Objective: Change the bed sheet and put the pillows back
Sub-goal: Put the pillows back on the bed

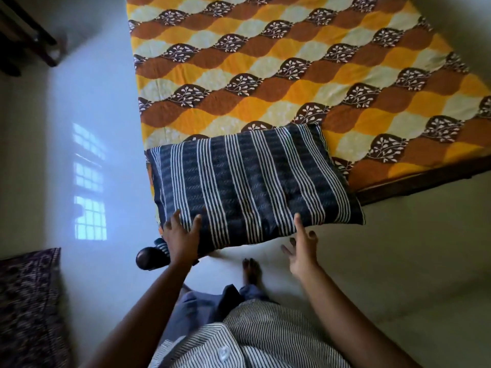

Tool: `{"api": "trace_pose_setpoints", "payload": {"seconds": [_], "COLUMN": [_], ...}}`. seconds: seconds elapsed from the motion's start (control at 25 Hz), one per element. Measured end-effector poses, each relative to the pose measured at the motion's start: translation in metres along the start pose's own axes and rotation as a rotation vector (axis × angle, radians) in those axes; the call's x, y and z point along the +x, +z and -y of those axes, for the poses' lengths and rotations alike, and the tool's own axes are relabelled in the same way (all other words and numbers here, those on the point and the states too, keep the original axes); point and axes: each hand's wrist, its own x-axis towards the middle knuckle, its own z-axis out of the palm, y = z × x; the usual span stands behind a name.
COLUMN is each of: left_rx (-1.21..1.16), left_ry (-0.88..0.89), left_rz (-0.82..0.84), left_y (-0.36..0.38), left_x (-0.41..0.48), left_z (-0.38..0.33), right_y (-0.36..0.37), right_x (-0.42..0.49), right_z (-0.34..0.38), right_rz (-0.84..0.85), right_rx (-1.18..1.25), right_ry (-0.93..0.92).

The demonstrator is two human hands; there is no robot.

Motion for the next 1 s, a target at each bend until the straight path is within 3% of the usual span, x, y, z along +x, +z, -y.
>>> {"api": "trace_pose_setpoints", "payload": {"seconds": [0.08, 0.24, 0.36, 0.44, 0.6, 0.72, 0.84, 1.0], "left_rx": [-0.052, -0.314, -0.317, -0.347, -0.406, -0.355, -0.424, -0.472], "left_ry": [-0.183, -0.566, -0.515, -0.478, -0.469, -0.468, -0.499, -0.501], "left_rz": [0.088, 0.155, 0.138, 0.119, 0.143, 0.122, 0.128, 0.129], "left_y": [-0.004, 0.01, 0.004, 0.005, 0.001, 0.004, 0.007, 0.011], "left_x": [0.028, 0.089, 0.068, 0.054, 0.053, 0.06, 0.067, 0.095], "left_z": [0.01, 0.051, 0.033, 0.041, 0.047, 0.048, 0.048, 0.04], "right_y": [0.022, 0.043, 0.027, 0.011, -0.011, -0.031, -0.037, 0.02], "right_x": [0.018, 0.047, 0.059, 0.063, 0.048, 0.022, -0.017, -0.023], "right_z": [0.011, 0.034, 0.032, 0.019, 0.003, 0.003, 0.003, 0.027], "right_rz": [0.096, -0.025, 0.02, 0.025, 0.028, 0.042, 0.004, 0.35], "right_rx": [0.069, -0.054, -0.02, -0.081, -0.483, -0.673, -0.729, -0.971], "right_ry": [0.179, 0.077, -0.046, -0.033, -0.053, -0.211, -0.551, -1.069]}}
